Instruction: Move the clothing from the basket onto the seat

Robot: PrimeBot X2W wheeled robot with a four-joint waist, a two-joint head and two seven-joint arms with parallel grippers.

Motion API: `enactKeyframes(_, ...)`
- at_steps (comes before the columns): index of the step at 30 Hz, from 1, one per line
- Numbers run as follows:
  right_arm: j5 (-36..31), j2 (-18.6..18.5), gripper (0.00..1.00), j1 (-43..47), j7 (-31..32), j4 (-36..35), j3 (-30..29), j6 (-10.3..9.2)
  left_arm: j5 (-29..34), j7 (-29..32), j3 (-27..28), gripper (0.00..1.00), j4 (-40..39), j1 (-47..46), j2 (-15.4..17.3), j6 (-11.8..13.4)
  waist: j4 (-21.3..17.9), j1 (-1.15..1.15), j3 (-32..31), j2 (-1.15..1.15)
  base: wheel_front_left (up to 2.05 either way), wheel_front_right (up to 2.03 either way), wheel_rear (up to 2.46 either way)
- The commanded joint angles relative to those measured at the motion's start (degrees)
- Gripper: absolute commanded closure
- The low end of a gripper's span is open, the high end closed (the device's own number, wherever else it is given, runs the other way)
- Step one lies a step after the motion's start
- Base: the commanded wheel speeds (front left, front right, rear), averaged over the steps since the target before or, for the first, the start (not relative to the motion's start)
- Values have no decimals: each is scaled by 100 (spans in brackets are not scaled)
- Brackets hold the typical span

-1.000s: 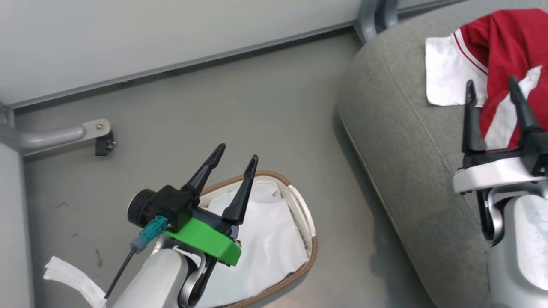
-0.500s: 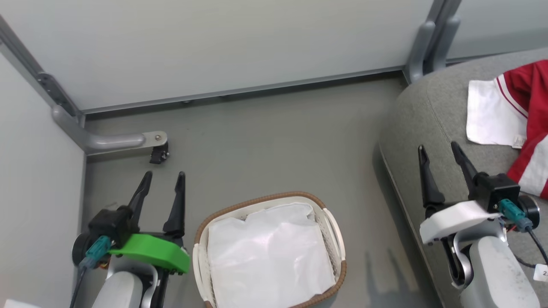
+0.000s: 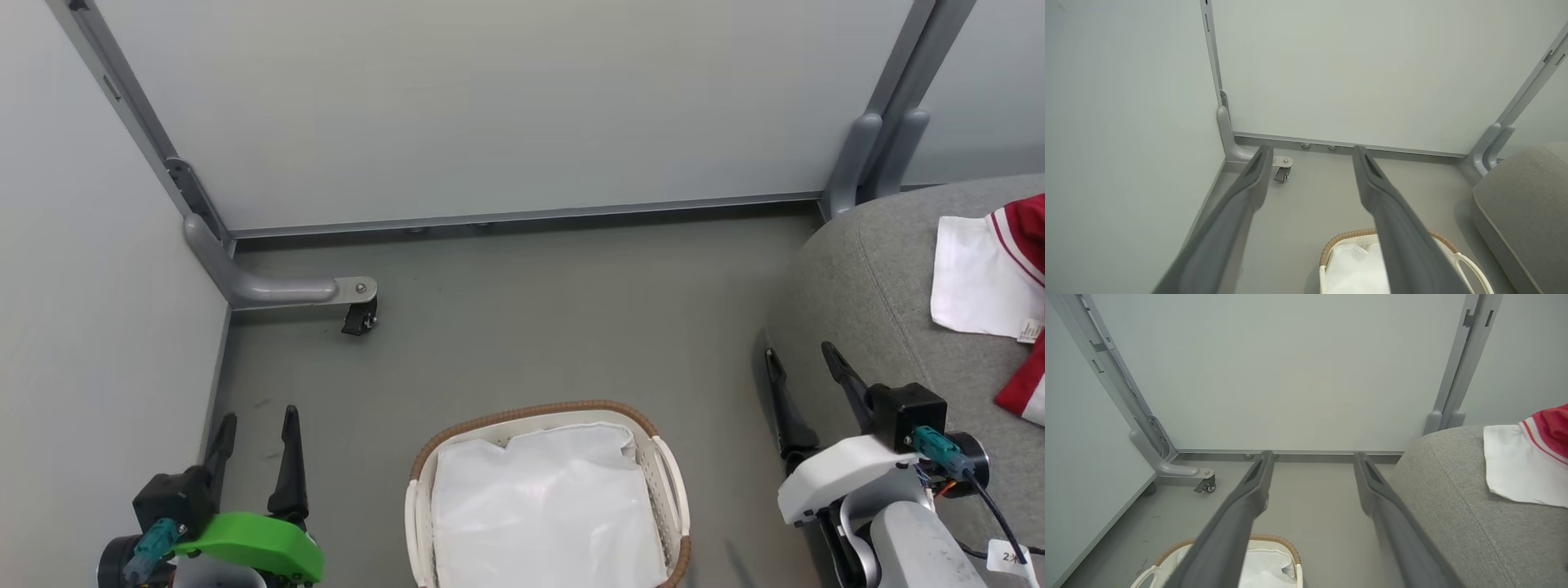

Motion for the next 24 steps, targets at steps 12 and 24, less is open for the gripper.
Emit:
enactKeyframes(12, 103, 28, 100, 113, 18, 173, 43, 0, -241, 7, -30, 100, 158, 170, -52, 1, 74, 0, -36, 0, 0, 0, 0)
enactKeyframes(24, 1379, 28, 100, 178, 375, 40, -92, -1, -1347, 346, 149, 100, 13, 132, -104, 0, 32, 0, -49, 0, 0, 0, 0)
